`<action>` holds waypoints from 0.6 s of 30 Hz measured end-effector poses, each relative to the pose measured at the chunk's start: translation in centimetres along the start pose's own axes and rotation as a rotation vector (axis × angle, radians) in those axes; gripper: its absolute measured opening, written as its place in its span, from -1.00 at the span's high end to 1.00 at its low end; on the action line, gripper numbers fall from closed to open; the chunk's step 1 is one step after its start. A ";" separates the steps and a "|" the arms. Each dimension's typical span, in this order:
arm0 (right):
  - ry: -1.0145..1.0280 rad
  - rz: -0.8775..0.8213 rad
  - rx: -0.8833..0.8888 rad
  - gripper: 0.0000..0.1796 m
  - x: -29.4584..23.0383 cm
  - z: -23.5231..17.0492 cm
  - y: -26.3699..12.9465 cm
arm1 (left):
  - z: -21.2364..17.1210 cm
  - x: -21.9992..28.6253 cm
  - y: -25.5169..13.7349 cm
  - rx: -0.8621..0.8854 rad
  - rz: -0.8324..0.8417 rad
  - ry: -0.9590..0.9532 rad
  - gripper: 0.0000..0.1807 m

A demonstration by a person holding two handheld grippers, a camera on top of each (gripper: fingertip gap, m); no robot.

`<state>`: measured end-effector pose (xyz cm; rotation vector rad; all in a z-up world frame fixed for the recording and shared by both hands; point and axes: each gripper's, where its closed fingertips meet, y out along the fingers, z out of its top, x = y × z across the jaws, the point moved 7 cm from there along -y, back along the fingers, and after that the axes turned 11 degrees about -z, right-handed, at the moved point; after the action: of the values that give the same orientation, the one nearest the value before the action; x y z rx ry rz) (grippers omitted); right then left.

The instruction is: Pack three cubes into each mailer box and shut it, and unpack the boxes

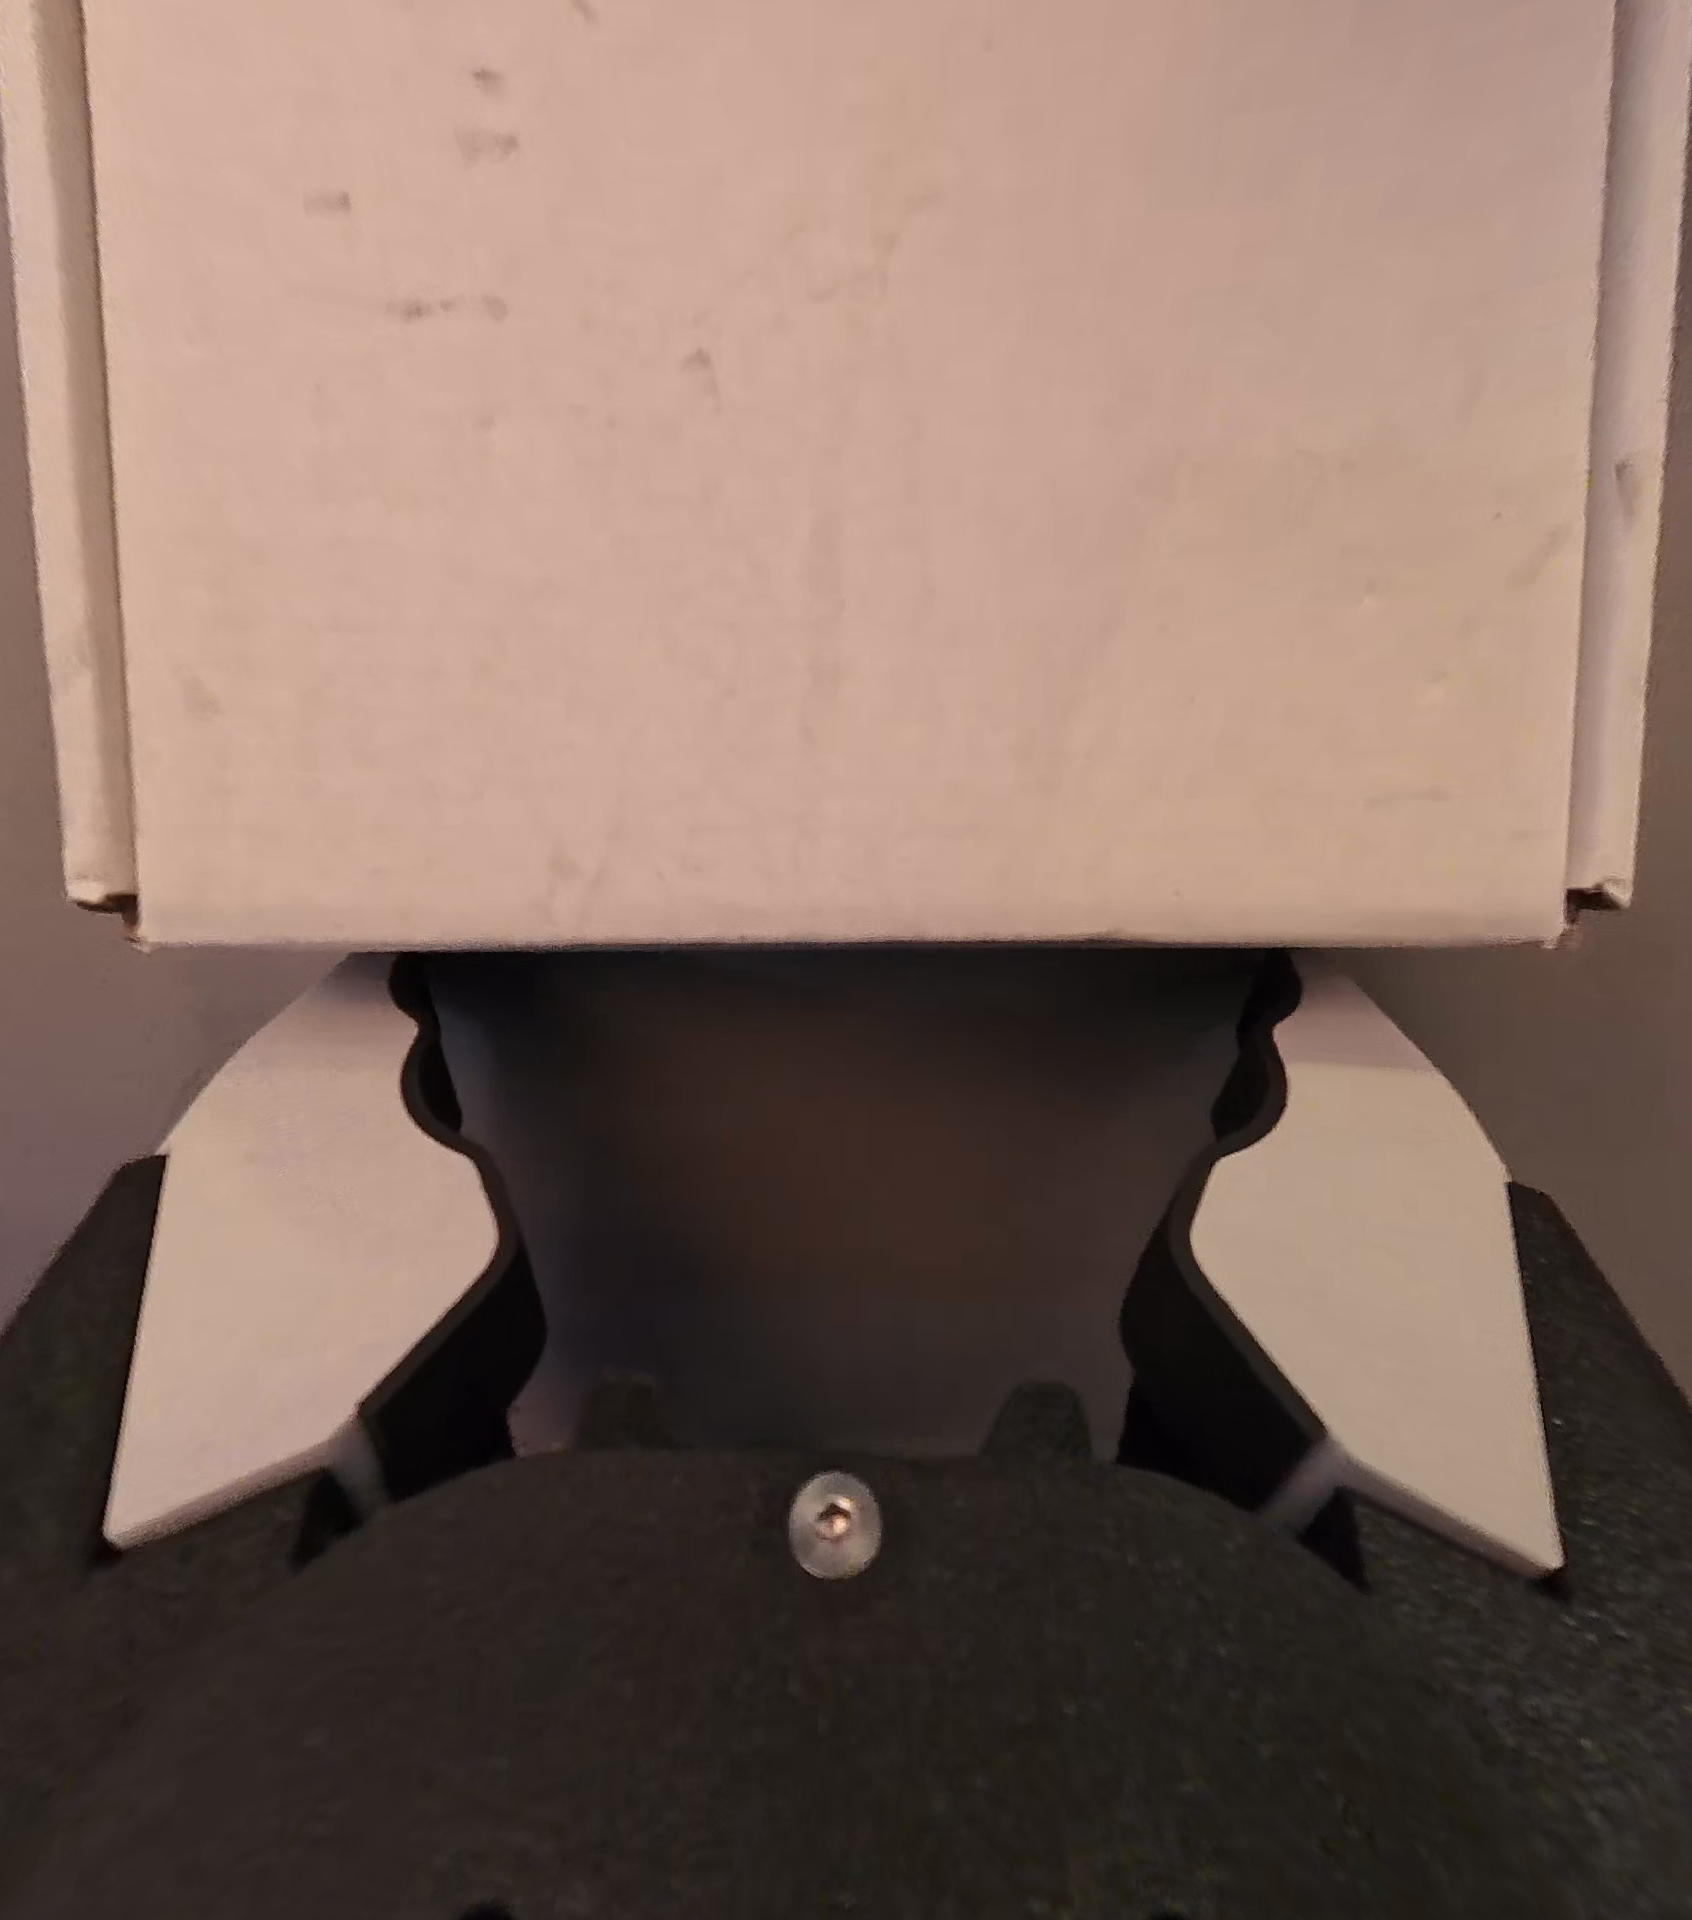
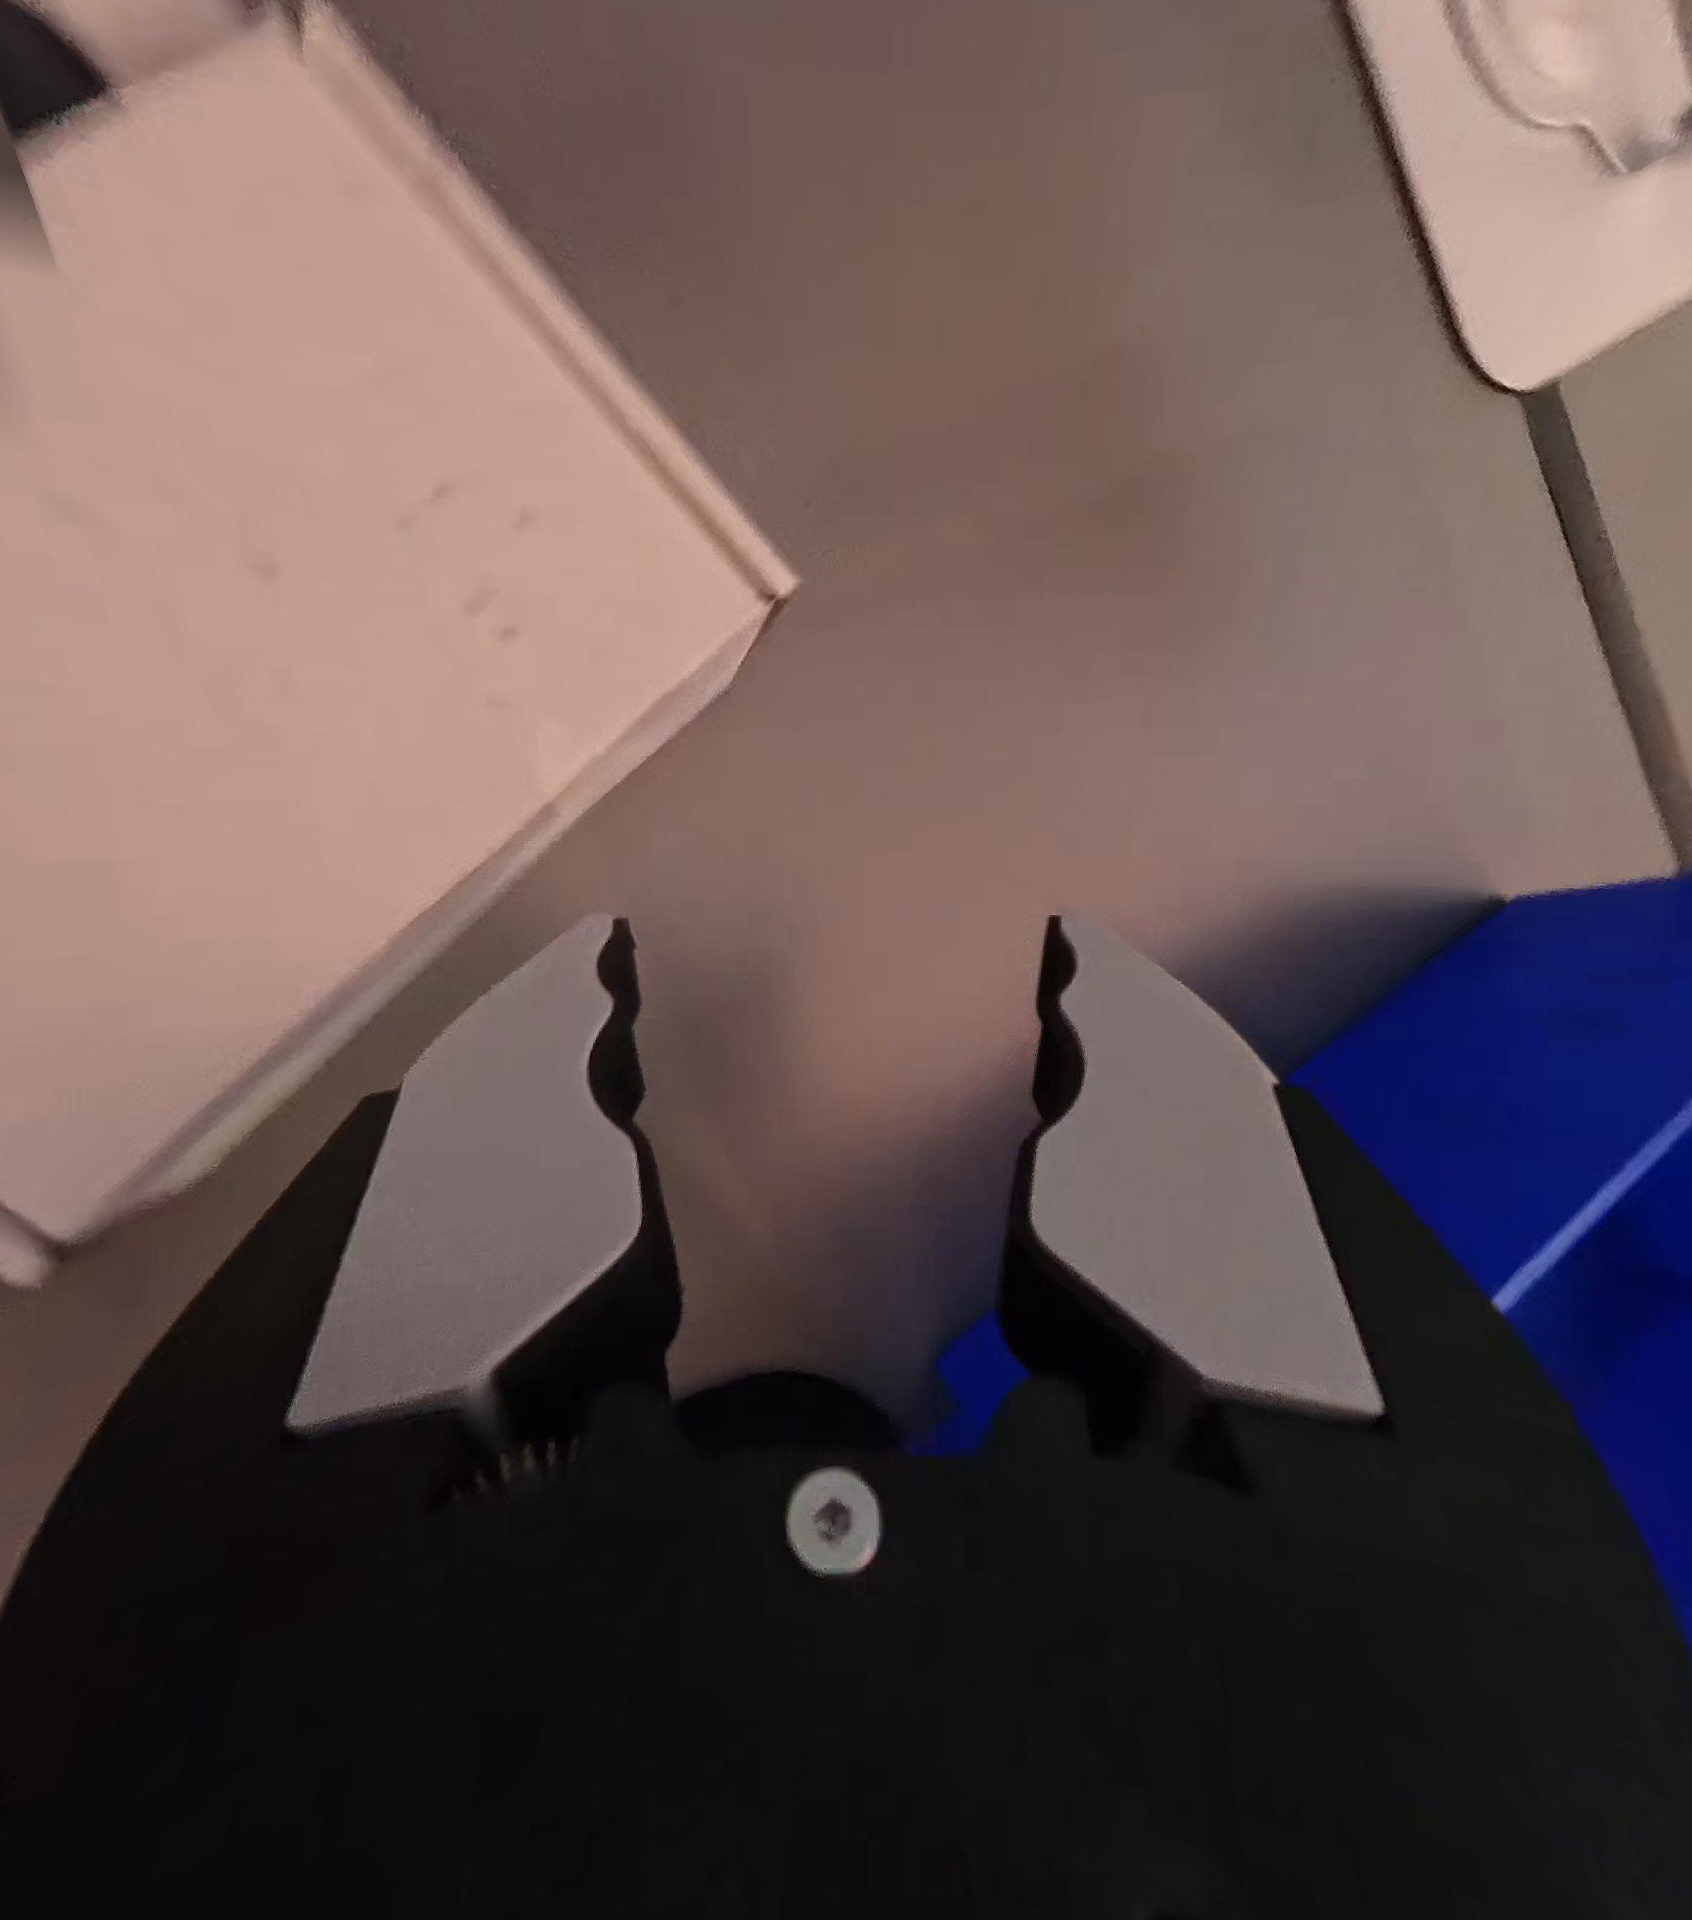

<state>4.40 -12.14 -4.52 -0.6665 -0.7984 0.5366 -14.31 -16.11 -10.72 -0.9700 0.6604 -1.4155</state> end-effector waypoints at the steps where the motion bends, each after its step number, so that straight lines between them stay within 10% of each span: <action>1: 0.102 0.025 0.023 0.12 -0.1 0.4 -0.6 | 0.1 0.1 -0.1 0.005 0.000 -0.009 -0.58; 6: 0.516 0.316 0.139 -0.15 -3.6 2.8 -2.8 | 1.2 0.1 -2.5 0.160 -0.002 -0.067 -0.60; 18: 0.543 0.137 -0.297 -0.36 -8.0 6.4 -0.1 | 1.5 2.9 -5.7 0.172 0.053 0.190 -0.60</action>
<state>-5.32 -15.41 -4.90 -1.0895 -0.3214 0.3346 -15.67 -18.16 -4.62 -0.6843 0.6859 -1.5032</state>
